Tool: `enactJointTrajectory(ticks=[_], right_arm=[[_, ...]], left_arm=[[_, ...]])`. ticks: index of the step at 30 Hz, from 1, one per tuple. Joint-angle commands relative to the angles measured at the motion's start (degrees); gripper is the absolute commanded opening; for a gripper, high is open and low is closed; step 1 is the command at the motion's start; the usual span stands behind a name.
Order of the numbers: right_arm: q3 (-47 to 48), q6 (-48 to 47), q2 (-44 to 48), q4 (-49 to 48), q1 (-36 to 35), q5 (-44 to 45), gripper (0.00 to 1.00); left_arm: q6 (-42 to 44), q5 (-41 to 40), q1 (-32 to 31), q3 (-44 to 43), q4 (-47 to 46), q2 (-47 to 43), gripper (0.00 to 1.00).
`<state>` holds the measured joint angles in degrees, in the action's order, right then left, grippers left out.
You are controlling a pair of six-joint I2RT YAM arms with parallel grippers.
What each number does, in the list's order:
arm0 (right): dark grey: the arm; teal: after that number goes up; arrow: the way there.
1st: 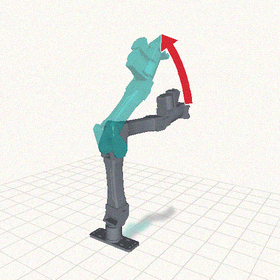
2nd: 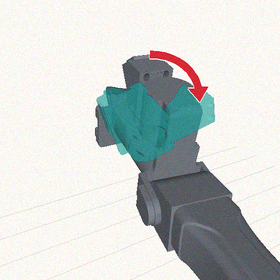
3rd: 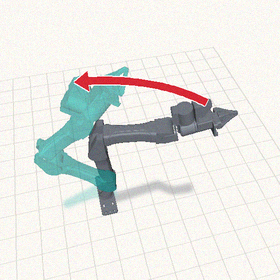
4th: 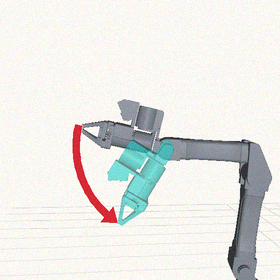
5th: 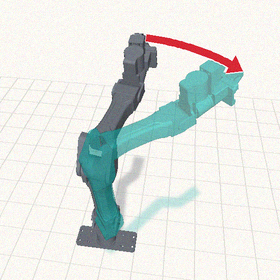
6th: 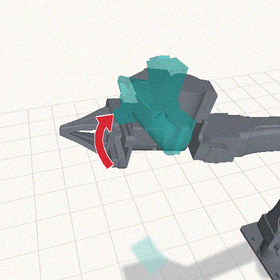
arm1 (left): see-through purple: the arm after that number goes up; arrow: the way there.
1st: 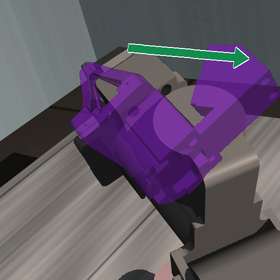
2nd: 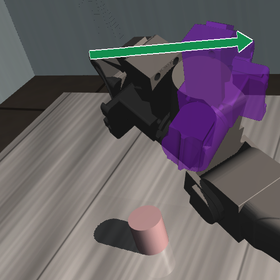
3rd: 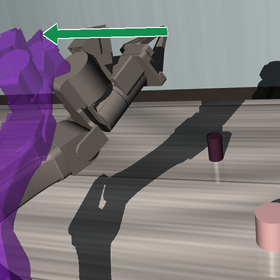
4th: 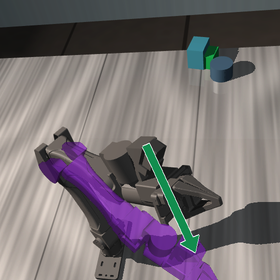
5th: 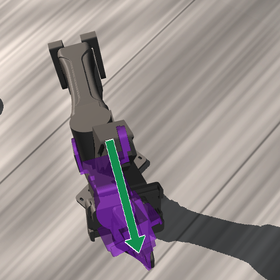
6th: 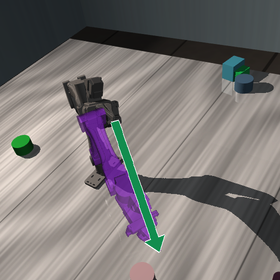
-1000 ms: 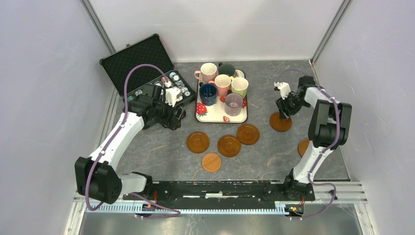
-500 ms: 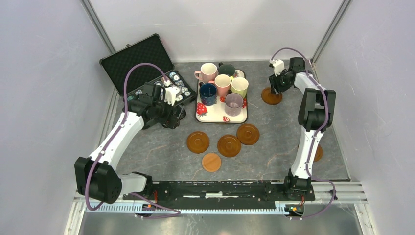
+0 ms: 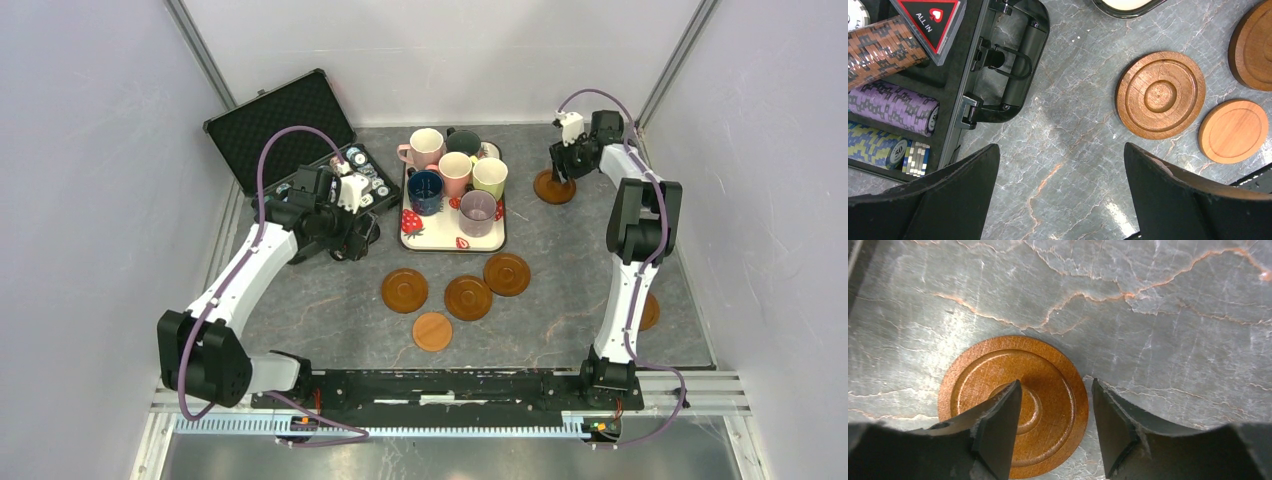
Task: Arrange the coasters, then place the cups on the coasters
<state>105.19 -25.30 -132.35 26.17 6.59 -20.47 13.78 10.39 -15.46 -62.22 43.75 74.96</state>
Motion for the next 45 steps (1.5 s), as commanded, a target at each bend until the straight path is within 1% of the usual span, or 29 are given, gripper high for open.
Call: enactJointTrajectory(ticks=[1,2,4,7,10,15,20,25,27,30,35,40,45], right_arm=[[3.97,1.73,6.8,-0.85,0.24,-3.44,0.63],[3.77,1.74,8.29,-0.51,0.37,-3.92,0.65],[2.53,1.17,12.04,0.83,0.91,-5.32,0.73],[-2.25,-2.06,18.02,4.71,2.24,-7.45,0.8],[-8.96,-7.77,25.09,9.7,4.5,-8.9,0.85],[-19.99,-20.75,35.43,20.98,9.73,-10.17,0.92],[-29.03,-31.83,43.73,30.3,17.68,-11.17,0.96],[-37.99,-43.08,49.98,37.57,23.63,-8.84,0.96],[-41.3,-46.14,51.78,38.28,26.14,-7.78,0.96],[-44.68,-49.28,52.66,36.91,30.77,-5.69,0.96],[-47.16,-52.75,49.63,34.64,36.89,-3.15,0.94],[-49.79,-52.98,46.95,31.12,38.06,-2.22,0.92],[-53.26,-50.4,46.1,23.46,38.13,-0.44,0.91]], left_arm=[[-2.15,0.23,0.0,-2.21,-1.12,-0.87,1.0],[-2.19,0.32,0.0,-2.0,-1.12,-1.16,1.0],[-2.57,0.39,0.01,-1.49,-1.36,-1.73,1.0],[-2.75,1.19,0.06,-1.07,-1.46,-2.67,1.0],[-2.41,2.18,0.08,-0.68,-1.43,-3.98,1.0],[-1.97,4.03,0.08,0.9,-1.39,-5.96,1.0],[-0.91,5.47,0.08,1.84,-0.49,-7.8,1.0],[0.13,5.61,0.09,4.22,-0.27,-9.4,1.0],[0.22,5.61,0.08,4.47,0.34,-9.49,1.0],[0.5,5.1,0.08,4.58,1.16,-9.78,1.0],[0.57,4.47,0.08,5.78,1.25,-10.82,1.0],[1.3,2.7,0.08,6.01,1.17,-10.66,1.0],[1.18,2.18,0.08,6.36,1.12,-9.37,1.0]])
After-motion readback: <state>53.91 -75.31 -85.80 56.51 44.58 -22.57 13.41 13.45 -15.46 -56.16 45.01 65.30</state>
